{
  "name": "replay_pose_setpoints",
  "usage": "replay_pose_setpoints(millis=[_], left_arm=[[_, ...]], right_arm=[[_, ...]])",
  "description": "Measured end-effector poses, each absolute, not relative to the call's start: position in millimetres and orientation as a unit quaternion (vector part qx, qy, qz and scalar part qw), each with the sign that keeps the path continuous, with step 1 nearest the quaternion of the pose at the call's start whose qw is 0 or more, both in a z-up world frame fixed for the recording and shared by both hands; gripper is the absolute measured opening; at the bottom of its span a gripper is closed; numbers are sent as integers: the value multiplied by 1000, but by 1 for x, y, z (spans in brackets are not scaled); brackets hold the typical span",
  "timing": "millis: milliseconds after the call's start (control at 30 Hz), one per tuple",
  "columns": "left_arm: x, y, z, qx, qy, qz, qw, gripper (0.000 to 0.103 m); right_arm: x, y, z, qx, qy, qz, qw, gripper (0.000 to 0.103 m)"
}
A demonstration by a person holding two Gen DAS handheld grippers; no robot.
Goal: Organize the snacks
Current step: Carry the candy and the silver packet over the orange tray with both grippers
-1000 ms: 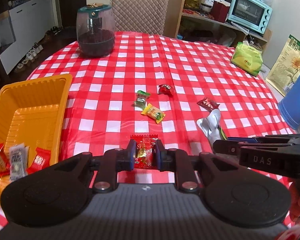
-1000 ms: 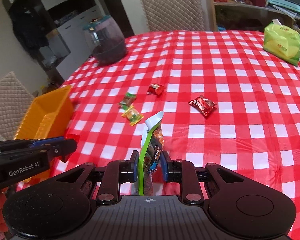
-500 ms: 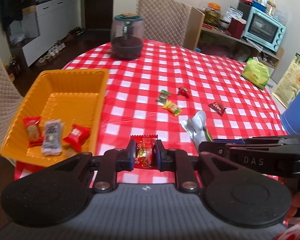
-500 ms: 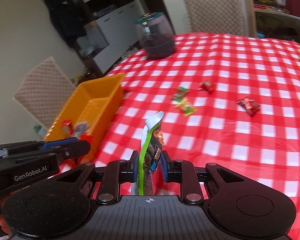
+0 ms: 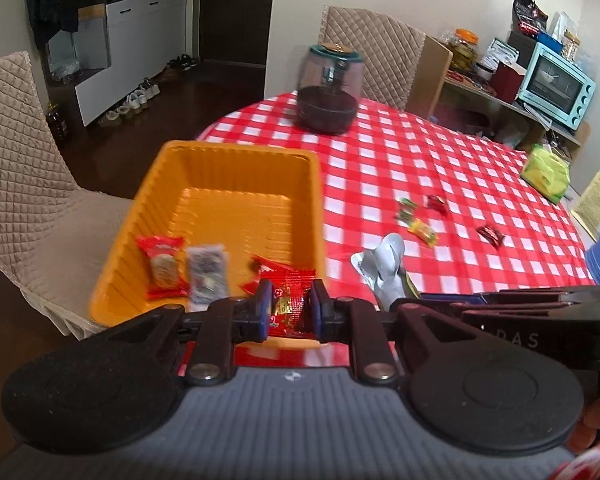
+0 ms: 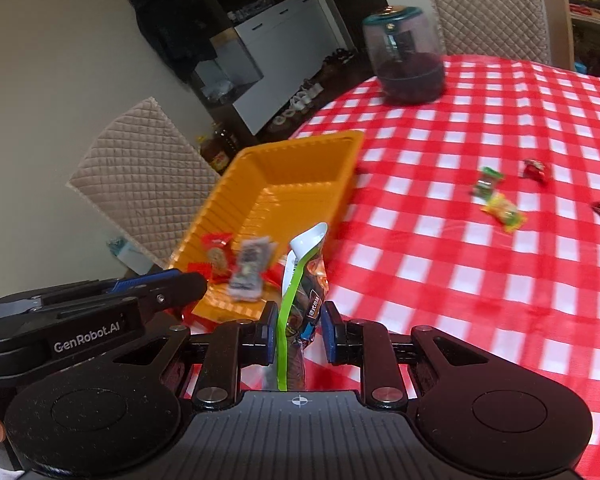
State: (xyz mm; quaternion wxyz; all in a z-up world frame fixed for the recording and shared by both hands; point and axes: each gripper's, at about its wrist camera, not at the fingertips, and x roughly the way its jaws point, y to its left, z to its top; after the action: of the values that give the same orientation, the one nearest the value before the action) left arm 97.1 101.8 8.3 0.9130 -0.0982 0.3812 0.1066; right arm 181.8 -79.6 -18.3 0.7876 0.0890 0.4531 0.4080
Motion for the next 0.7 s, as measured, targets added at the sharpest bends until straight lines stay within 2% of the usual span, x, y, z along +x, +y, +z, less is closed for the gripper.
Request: replay_pose_setpoints(millis=[700], left_arm=[[177,211,-12,-61,396,50,915,18]], right_arm=[[225,23,-30,132,460,328,815,23]])
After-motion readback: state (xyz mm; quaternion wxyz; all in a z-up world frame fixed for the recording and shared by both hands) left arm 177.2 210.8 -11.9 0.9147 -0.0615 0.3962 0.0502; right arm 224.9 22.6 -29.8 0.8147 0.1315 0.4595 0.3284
